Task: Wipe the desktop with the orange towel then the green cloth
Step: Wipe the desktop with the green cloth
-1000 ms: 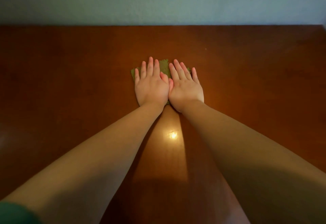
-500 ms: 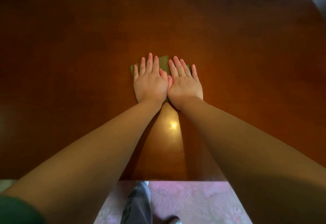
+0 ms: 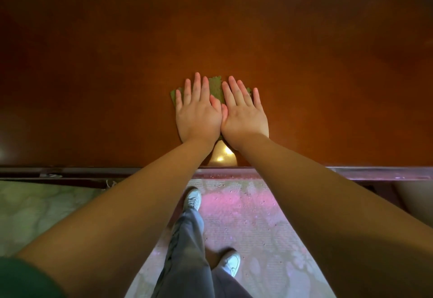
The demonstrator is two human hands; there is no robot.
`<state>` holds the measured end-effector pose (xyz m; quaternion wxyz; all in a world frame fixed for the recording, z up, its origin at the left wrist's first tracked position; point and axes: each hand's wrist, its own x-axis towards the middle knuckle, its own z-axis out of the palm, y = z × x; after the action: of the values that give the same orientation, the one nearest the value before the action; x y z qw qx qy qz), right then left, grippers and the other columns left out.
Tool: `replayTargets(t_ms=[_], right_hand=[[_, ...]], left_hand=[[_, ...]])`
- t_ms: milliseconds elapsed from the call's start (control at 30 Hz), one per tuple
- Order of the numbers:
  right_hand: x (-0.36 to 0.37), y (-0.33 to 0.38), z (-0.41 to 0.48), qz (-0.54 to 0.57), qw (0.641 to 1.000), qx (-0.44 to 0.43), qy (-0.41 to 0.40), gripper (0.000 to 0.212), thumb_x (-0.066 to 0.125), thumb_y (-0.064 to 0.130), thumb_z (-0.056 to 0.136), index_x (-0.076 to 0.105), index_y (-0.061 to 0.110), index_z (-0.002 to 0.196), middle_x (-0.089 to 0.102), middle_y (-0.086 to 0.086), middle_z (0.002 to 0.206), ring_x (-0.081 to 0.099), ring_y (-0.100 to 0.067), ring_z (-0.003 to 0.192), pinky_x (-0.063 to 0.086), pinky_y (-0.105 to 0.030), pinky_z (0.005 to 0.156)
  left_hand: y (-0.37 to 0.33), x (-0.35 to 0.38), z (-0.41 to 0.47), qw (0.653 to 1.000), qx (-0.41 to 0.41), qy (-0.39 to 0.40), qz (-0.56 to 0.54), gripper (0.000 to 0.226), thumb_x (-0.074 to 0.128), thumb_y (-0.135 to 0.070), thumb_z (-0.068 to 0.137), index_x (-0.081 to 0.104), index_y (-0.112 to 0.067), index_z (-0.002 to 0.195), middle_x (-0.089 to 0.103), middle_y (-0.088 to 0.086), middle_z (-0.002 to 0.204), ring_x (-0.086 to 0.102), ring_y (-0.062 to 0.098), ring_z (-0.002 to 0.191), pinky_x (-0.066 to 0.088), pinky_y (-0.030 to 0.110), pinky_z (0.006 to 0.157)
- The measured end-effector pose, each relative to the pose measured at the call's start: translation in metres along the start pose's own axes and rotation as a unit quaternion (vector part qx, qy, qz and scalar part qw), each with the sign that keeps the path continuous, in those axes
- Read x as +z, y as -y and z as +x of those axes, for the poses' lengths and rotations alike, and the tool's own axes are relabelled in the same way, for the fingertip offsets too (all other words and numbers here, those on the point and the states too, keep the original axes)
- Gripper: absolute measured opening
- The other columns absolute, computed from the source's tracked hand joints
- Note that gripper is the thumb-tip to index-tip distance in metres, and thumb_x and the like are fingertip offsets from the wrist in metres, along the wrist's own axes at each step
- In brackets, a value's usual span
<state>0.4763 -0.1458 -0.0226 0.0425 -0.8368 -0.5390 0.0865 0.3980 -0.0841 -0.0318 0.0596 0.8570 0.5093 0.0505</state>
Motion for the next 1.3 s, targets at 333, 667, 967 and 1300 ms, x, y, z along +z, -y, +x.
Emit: replayTargets(t_ms=[333,667,967,1300], right_hand=[[0.003,0.002,-0.057,-0.005,1.0,-0.015,0.018,0.053,0.007,0.036,0.103,-0.007,0.02,0.152,-0.015,0.003,0.159,-0.013,-0.012,0.146,-0.014,-0.036,0.115],[-0.01,-0.042,-0.088,-0.041,0.998,0.004,0.04,0.054,0.001,0.038,0.102,-0.015,0.02,0.15,-0.021,0.003,0.157,-0.018,-0.012,0.145,-0.014,-0.036,0.117],[-0.018,-0.065,-0.06,-0.069,0.997,0.025,0.039,0.054,0.0,0.038,0.101,-0.017,0.019,0.149,-0.023,0.001,0.157,-0.02,-0.014,0.144,-0.017,-0.039,0.115],[-0.024,-0.079,0.005,-0.048,0.999,0.017,0.017,0.054,0.0,0.038,0.101,-0.014,0.02,0.15,-0.02,0.002,0.158,-0.018,-0.013,0.145,-0.016,-0.037,0.115]], left_hand=[[-0.004,-0.001,-0.065,0.999,-0.034,-0.002,-0.002,0.054,0.023,-0.034,0.101,0.01,-0.02,0.151,0.005,0.0,0.16,0.002,0.019,0.147,-0.001,0.045,0.118],[-0.055,0.001,-0.086,0.999,-0.025,0.022,-0.025,0.054,0.018,-0.032,0.1,0.005,-0.017,0.151,-0.001,0.003,0.16,-0.004,0.022,0.147,-0.006,0.046,0.117],[-0.078,0.003,-0.05,0.999,-0.005,0.045,-0.019,0.058,0.018,-0.034,0.1,-0.001,-0.013,0.151,-0.008,0.007,0.159,-0.007,0.021,0.147,-0.005,0.045,0.118],[-0.084,0.009,0.017,1.0,0.001,0.026,0.002,0.058,0.015,-0.038,0.1,0.0,-0.015,0.151,-0.006,0.006,0.159,-0.006,0.022,0.147,-0.002,0.046,0.119]])
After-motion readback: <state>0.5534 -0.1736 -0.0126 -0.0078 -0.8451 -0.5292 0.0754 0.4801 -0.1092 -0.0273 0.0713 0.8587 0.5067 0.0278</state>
